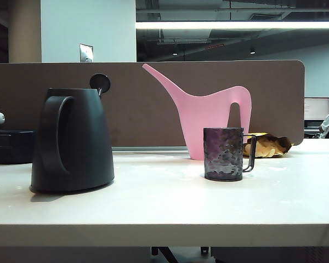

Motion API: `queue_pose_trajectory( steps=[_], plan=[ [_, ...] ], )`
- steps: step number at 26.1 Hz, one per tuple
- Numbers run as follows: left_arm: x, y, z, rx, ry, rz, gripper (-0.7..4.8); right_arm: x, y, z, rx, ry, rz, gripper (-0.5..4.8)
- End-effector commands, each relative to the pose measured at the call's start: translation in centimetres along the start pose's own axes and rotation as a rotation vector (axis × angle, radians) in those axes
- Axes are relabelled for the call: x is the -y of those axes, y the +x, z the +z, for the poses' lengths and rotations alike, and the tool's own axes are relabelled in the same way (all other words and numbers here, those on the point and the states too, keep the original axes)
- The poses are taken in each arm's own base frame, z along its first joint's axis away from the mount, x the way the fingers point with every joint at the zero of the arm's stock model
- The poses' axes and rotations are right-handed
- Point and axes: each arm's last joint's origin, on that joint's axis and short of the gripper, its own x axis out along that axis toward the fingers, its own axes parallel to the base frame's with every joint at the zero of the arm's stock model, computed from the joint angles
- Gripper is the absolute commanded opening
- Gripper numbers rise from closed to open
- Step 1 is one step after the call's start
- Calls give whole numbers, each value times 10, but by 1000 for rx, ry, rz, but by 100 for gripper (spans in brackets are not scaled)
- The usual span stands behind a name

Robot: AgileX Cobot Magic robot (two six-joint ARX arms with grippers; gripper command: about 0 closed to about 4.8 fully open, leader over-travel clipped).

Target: Pour the water from the cup into the kettle.

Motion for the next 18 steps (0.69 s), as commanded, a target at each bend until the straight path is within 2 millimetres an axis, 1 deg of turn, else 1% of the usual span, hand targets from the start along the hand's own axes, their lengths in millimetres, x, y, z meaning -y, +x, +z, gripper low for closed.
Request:
queue_pose_trajectory(
  steps=[1, 6, 9, 10, 13, 14, 15, 16, 17, 18],
  plan=[
    [0, 0, 2, 14, 5, -4, -5, 0, 0, 2, 17, -6, 1, -8],
    [0, 0, 2, 14, 5, -4, -5, -1, 0, 3, 20, -7, 9, -8],
    [0, 0, 2, 14, 5, -4, -5, -3, -1, 5, 22, -5, 89, -9],
    [0, 0, 2, 14, 5, -5, -5, -3, -1, 6, 24, 1, 91, -9],
    [1, 0, 2, 13, 5, -47, -5, -3, -5, 18, 48, 86, 43, -9],
    [3, 0, 2, 12, 6, -106, -5, -4, -9, 30, 54, 91, 22, -9],
    [4, -1, 2, 12, 6, -131, -5, -5, -11, 35, 57, 90, 21, -9],
    [5, -1, 3, 11, 6, -180, -5, -6, -14, 47, 64, 89, 26, -9],
    [6, -1, 3, 10, 6, -198, -5, -7, -16, 52, 66, 88, 31, -9],
    [7, -1, 2, 8, 7, -233, -5, -8, -17, 63, 57, 88, 57, -9]
  ],
)
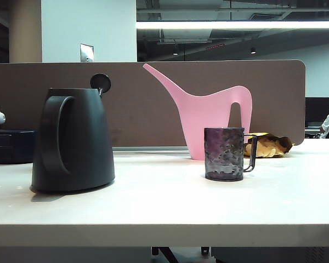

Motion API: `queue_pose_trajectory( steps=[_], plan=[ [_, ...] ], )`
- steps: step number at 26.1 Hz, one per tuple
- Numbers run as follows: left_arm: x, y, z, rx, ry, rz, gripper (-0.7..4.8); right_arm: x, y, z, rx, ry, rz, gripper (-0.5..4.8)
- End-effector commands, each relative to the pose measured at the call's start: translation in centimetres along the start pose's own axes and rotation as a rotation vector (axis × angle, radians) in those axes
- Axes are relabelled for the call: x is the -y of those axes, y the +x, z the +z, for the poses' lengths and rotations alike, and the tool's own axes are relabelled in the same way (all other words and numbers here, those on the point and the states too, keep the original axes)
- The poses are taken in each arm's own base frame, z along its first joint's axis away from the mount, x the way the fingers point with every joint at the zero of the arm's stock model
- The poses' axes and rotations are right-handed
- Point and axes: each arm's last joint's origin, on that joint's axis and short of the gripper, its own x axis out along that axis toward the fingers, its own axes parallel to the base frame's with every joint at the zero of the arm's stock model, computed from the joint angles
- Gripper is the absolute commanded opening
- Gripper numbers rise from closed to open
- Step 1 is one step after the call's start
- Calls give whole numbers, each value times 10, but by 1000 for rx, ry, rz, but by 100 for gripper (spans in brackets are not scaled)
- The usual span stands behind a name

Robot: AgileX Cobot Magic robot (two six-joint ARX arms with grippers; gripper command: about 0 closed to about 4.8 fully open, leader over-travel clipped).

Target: Pour the water from the cup into the kettle.

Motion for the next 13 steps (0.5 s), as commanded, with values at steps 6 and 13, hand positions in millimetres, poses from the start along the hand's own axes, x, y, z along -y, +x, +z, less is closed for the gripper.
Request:
queue_pose_trajectory(
  steps=[6, 13],
  plan=[
    [8, -4, 13, 37, 20, -249, -5, -9, 23, 60, -132, 39, 167, -9],
    [11, -6, 17, 40, 21, -326, -6, -15, 80, 70, -216, 57, 357, 127]
  ],
)
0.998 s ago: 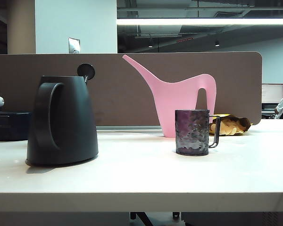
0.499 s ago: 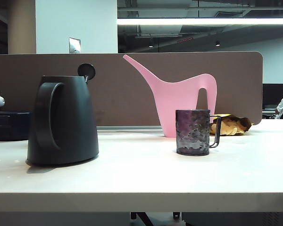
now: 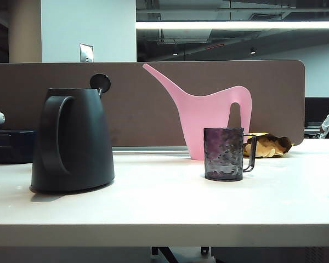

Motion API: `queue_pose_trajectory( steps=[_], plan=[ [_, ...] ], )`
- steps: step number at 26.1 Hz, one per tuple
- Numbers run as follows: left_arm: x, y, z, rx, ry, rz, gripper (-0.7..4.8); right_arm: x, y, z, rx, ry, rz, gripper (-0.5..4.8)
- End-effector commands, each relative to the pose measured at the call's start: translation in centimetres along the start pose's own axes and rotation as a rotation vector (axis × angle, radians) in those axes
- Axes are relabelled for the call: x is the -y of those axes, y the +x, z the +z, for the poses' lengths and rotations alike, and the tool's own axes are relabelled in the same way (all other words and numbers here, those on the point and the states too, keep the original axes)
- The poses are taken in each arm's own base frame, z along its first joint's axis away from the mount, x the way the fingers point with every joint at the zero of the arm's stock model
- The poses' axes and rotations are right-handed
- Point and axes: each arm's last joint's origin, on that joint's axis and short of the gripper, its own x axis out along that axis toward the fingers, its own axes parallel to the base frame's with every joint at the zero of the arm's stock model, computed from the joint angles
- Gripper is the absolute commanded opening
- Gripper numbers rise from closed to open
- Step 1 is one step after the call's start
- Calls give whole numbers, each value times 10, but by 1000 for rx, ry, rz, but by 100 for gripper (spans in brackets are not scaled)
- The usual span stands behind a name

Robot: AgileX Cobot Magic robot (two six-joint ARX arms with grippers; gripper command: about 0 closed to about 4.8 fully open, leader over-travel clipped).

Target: Pour the water from the cup into the kettle.

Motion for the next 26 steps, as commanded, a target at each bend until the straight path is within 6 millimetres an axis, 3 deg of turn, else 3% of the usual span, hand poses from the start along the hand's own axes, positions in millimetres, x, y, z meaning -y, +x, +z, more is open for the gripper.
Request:
queue_pose_trajectory(
  steps=[1, 2, 4, 5, 6, 9, 17, 26],
  plan=[
    [1, 0, 3, 9, 7, -15, -5, -3, 22, 4, 24, -38, 87, 127],
    [1, 0, 3, 7, 5, -15, -6, -3, 29, 4, 20, -42, 100, 127],
    [1, 0, 2, -3, 0, -15, -5, -5, 51, -1, 7, -53, 118, 203],
    [1, 0, 1, -9, -4, -15, -5, -4, 66, -5, 2, -56, 104, 268],
    [1, 0, 0, -13, -7, -14, -5, -3, 72, -8, -1, -56, 99, 285],
    [1, 0, 0, -22, -12, -14, -5, 10, 104, -23, -28, -47, 98, 287],
    [1, 0, -1, -23, -12, -14, -5, 34, 152, -61, -90, -19, 61, 284],
    [1, 0, 0, -22, -12, -14, -5, 49, 188, -69, -142, -1, 13, 282]
  ],
)
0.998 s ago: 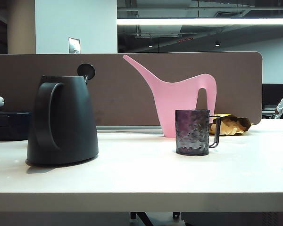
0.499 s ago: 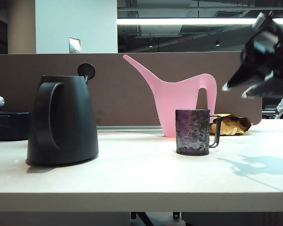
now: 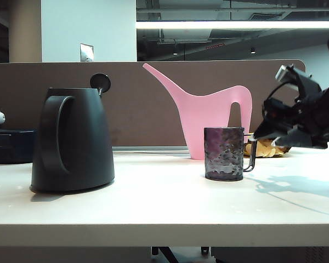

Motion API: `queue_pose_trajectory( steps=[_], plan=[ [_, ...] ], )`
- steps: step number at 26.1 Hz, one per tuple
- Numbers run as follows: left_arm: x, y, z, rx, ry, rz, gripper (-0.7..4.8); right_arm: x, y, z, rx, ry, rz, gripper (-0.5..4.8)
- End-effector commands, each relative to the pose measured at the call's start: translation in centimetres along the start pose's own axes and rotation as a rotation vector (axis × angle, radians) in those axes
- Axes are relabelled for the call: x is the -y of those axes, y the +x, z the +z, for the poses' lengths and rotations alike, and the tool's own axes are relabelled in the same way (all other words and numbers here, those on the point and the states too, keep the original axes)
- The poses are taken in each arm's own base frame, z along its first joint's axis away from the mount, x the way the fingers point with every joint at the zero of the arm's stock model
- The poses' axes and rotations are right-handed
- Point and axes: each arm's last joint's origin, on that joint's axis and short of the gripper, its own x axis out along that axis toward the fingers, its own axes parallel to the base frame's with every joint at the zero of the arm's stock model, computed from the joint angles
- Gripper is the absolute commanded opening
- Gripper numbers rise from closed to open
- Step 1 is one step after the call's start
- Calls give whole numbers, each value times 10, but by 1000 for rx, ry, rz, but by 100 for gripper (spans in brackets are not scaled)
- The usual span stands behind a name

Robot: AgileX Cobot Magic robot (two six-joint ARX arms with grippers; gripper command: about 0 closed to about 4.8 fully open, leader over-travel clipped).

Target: Pour the water from the cup into the kettle.

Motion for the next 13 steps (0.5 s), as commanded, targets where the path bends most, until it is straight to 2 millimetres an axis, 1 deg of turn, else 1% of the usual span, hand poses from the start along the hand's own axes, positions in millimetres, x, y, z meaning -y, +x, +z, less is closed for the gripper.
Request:
queue_pose_trajectory(
  steps=[1, 6, 13],
  plan=[
    [1, -1, 4, 16, 10, -6, -5, 5, 12, 1, 0, 1, -6, 282],
    [1, -1, 4, 16, 11, -6, -5, 9, 28, 9, 12, -3, -10, 270],
    [1, -1, 4, 17, 11, -5, -5, 15, 45, 12, -8, 4, -19, 269]
  ],
)
